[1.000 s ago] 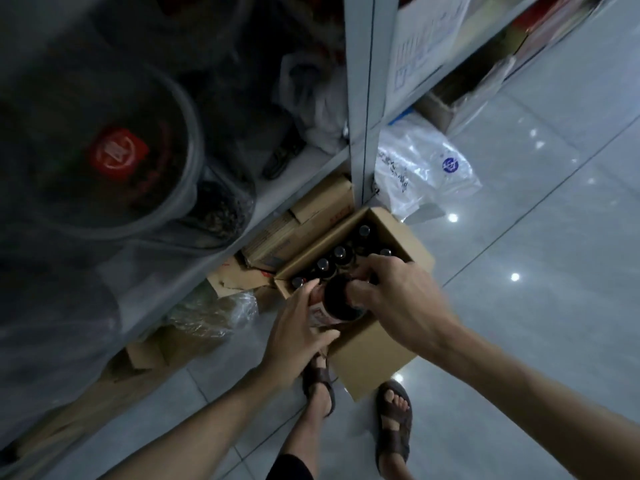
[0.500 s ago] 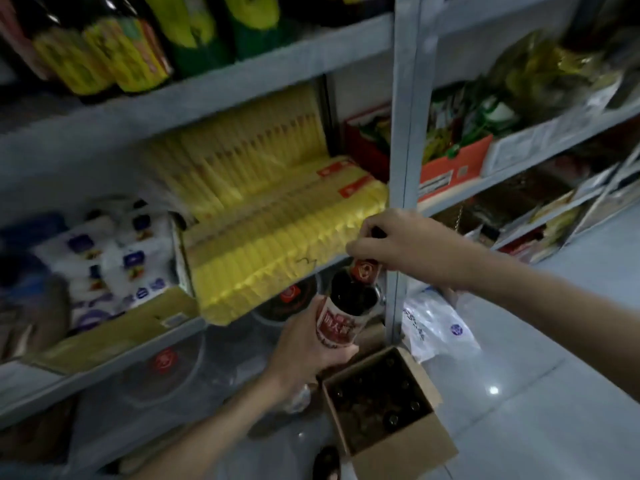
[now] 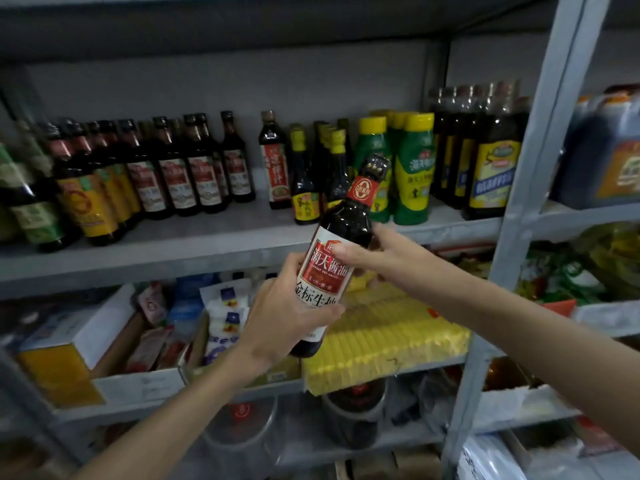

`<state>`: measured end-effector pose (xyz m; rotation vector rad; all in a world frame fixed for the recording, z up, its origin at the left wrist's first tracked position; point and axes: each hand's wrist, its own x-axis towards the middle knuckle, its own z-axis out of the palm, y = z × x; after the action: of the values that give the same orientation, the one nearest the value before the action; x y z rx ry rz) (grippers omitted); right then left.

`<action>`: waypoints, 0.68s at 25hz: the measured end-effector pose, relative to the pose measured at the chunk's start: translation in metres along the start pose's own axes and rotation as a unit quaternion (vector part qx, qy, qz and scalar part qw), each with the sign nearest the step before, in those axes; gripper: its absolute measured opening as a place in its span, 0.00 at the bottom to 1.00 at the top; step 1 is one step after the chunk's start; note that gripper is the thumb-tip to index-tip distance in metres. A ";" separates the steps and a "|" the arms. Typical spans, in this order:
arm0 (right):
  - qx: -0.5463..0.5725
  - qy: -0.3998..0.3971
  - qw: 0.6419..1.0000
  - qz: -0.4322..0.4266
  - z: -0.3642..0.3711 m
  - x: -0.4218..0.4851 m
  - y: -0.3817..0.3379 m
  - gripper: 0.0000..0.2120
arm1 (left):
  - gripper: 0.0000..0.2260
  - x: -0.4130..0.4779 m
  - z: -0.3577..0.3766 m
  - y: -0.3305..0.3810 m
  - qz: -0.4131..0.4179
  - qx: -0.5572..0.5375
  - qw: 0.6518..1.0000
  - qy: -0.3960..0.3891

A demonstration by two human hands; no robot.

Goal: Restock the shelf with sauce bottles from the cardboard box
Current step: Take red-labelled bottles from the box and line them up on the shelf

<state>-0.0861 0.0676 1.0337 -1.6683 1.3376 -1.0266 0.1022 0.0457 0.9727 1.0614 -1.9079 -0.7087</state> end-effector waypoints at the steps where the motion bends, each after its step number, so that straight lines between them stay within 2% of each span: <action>1: 0.037 0.002 0.999 -0.007 0.016 0.010 -0.008 0.24 | 0.25 0.004 -0.015 -0.001 0.003 0.005 1.000 0.010; 4: 0.165 0.051 0.985 -0.016 0.069 0.045 -0.027 0.25 | 0.24 0.016 -0.067 -0.015 0.028 0.103 0.994 0.034; 6: 0.199 0.065 0.978 -0.009 0.101 0.068 -0.038 0.28 | 0.25 0.023 -0.102 -0.028 0.042 0.173 0.983 0.041; 9: 0.218 0.086 0.972 -0.018 0.154 0.108 -0.061 0.30 | 0.27 0.037 -0.159 -0.060 0.069 0.213 0.972 0.066; 12: 0.228 0.109 0.967 -0.029 0.193 0.144 -0.084 0.25 | 0.26 0.057 -0.202 -0.084 0.074 0.248 0.961 0.098; 15: 0.208 0.093 0.973 -0.031 0.210 0.169 -0.098 0.12 | 0.26 0.073 -0.224 -0.103 0.090 0.250 0.960 0.093; 17: 0.187 0.092 0.978 -0.032 0.215 0.187 -0.106 0.12 | 0.27 0.087 -0.234 -0.117 0.086 0.213 0.970 0.084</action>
<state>0.1758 -0.0829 1.0690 -1.3664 1.1229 -1.4033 0.3241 -0.1057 1.0342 1.1528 -2.0198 -0.1028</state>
